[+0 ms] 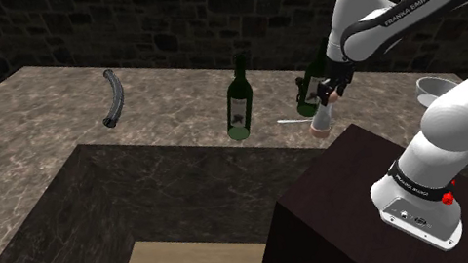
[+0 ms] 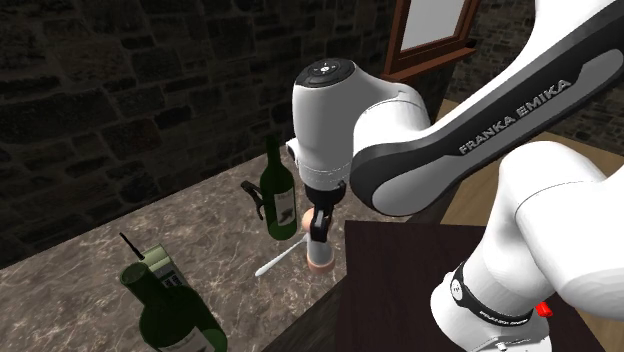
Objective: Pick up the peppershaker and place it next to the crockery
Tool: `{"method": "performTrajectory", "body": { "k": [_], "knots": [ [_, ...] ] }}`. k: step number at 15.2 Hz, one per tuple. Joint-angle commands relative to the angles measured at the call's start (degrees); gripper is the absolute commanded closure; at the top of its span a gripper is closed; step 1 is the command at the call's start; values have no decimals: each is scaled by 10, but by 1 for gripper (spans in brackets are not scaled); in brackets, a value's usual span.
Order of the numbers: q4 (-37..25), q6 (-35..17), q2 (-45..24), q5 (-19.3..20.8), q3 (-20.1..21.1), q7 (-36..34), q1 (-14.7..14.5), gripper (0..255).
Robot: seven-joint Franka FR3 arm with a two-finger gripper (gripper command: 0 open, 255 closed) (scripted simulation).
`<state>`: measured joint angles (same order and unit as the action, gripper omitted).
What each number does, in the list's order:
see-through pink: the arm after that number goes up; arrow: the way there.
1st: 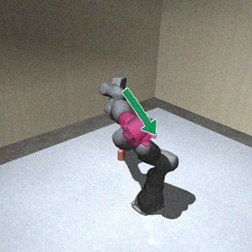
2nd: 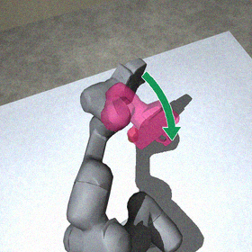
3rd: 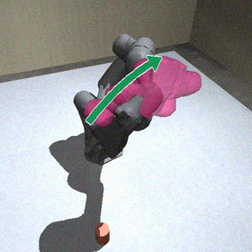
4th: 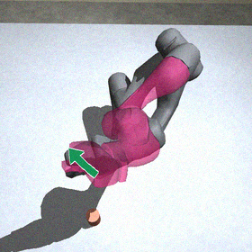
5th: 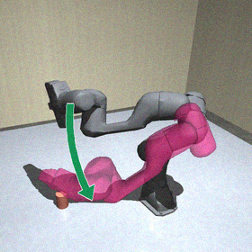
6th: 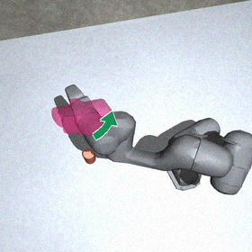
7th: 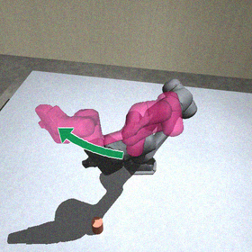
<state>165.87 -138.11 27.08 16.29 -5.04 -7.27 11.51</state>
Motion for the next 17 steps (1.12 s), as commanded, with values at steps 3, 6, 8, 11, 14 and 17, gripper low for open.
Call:
{"method": "performTrajectory", "body": {
  "k": [3, 6, 8, 11, 14, 17],
  "knots": [
    [-13, 45, 32, -10, 0, 9, -5, 255],
    [-24, 77, 53, -16, 1, 15, -8, 255],
    [-32, 98, 66, -19, 1, 19, -10, 255],
    [-46, 129, 83, -24, 2, 24, -12, 255],
    [-61, 158, 98, -29, 3, 29, -14, 255],
    [-77, 187, 111, -33, 5, 33, -15, 255]
  ]
}}
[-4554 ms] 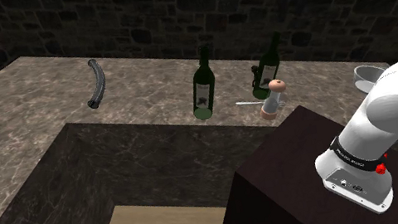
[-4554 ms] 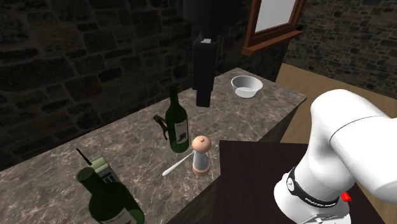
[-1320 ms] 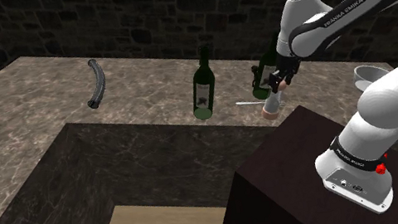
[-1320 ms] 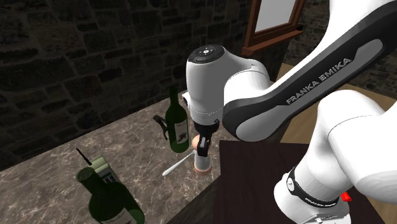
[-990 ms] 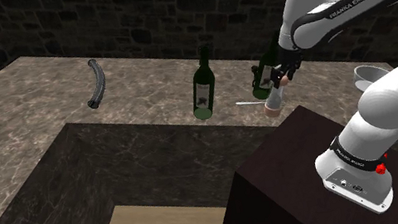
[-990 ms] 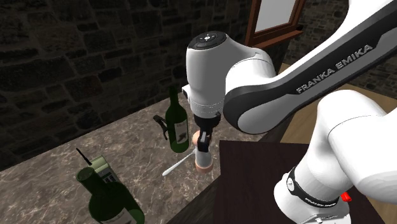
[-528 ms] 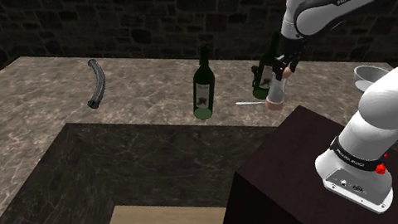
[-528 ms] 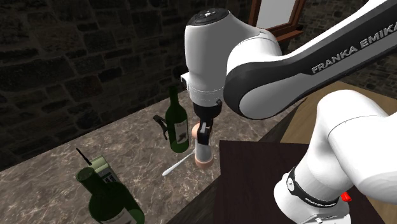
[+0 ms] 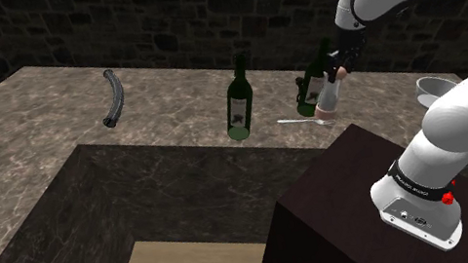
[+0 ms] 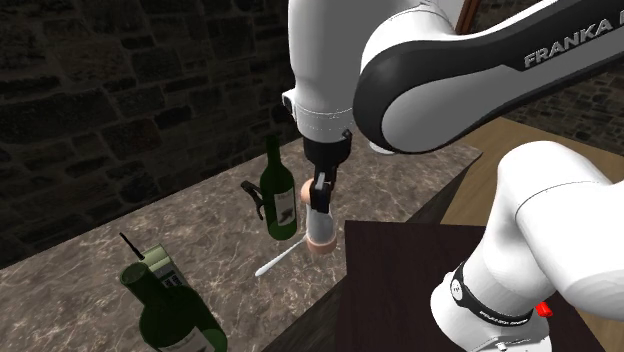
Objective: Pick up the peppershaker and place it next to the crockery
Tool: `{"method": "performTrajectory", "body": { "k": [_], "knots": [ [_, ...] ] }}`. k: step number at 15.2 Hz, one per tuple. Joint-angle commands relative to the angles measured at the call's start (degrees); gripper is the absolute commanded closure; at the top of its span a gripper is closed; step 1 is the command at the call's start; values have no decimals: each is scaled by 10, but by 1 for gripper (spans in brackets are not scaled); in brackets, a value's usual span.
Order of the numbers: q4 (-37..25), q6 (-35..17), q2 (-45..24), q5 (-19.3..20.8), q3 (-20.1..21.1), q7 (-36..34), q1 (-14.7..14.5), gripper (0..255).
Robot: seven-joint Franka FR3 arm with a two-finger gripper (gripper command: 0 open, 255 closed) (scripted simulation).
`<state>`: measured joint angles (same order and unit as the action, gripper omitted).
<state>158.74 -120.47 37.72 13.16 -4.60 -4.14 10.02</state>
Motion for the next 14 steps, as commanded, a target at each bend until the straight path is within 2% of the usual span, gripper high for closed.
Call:
{"method": "performTrajectory", "body": {
  "k": [1, 14],
  "knots": [
    [-11, 19, 8, -3, 1, 3, -1, 255],
    [-94, 131, 38, -16, 7, 19, -6, 255]
  ]
}}
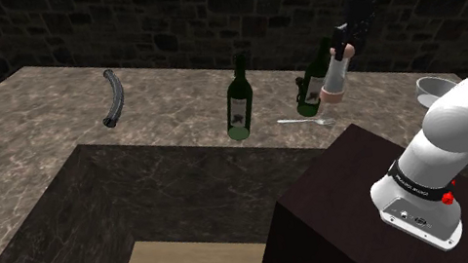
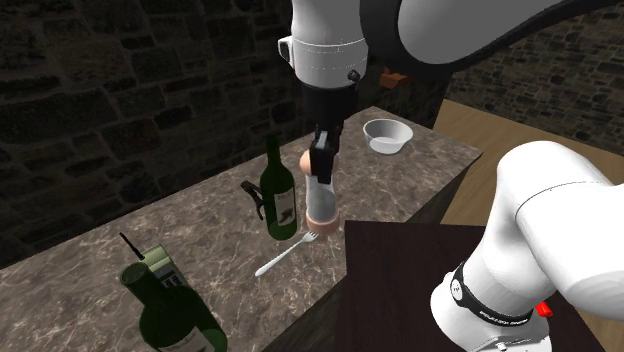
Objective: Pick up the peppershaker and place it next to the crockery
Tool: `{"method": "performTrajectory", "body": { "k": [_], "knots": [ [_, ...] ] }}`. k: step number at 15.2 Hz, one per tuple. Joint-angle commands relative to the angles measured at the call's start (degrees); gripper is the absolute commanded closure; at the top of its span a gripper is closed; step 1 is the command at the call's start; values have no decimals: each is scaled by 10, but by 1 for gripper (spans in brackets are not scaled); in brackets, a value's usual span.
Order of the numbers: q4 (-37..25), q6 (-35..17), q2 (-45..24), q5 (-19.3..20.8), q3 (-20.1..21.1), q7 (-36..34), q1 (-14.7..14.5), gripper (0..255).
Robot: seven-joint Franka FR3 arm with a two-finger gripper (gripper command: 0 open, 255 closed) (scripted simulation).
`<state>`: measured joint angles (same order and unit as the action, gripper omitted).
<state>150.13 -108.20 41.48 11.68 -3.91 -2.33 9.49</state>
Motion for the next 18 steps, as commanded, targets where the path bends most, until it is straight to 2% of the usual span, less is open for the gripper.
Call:
{"method": "performTrajectory", "body": {
  "k": [1, 14, 18],
  "knots": [
    [-15, 16, 2, -2, 1, 2, -1, 255],
    [-110, 112, 2, -10, 7, 16, -2, 255],
    [-84, 124, 49, 23, -35, 66, 20, 255]
  ]
}}
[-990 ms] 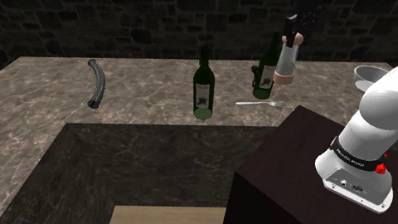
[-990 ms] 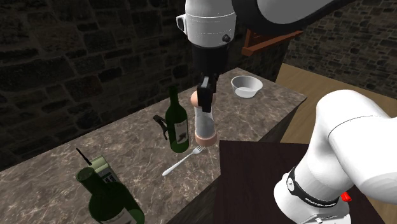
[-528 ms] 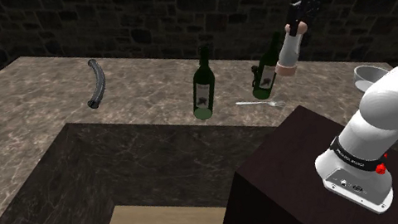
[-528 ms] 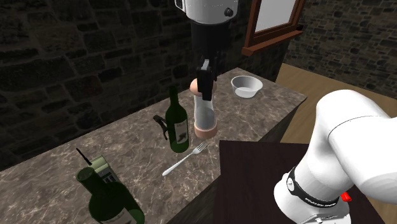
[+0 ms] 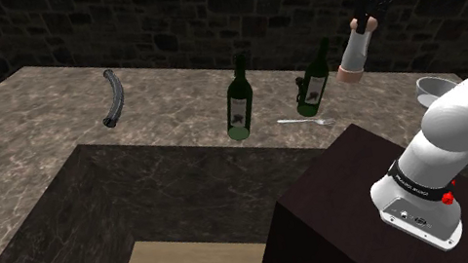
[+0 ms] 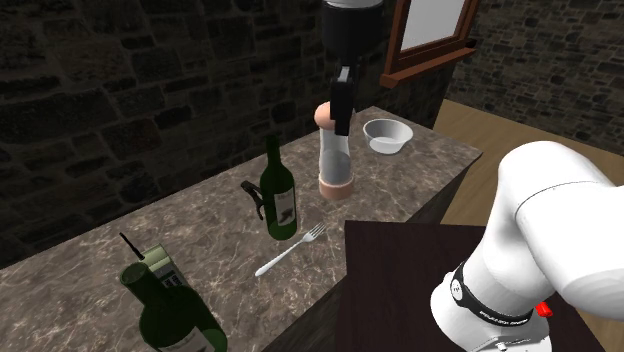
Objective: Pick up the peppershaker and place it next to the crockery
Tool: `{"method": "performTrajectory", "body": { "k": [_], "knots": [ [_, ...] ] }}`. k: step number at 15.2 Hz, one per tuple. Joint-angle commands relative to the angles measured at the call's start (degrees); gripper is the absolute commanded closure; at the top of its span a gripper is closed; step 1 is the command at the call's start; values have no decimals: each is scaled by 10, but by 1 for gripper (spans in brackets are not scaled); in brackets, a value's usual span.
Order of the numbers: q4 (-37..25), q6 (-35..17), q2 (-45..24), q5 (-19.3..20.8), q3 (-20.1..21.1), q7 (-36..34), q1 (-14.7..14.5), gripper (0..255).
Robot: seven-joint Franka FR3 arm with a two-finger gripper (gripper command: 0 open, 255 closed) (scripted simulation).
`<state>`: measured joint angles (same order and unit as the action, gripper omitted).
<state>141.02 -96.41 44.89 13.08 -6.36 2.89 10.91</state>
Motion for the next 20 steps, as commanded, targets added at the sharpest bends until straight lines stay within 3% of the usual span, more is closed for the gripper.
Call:
{"method": "performTrajectory", "body": {
  "k": [1, 10, 20],
  "knots": [
    [12, 9, 26, 18, -22, 27, 12, 255],
    [26, 26, 88, 106, -130, 149, 70, 255],
    [-21, 21, 87, 202, -264, 289, 113, 255]
  ]
}}
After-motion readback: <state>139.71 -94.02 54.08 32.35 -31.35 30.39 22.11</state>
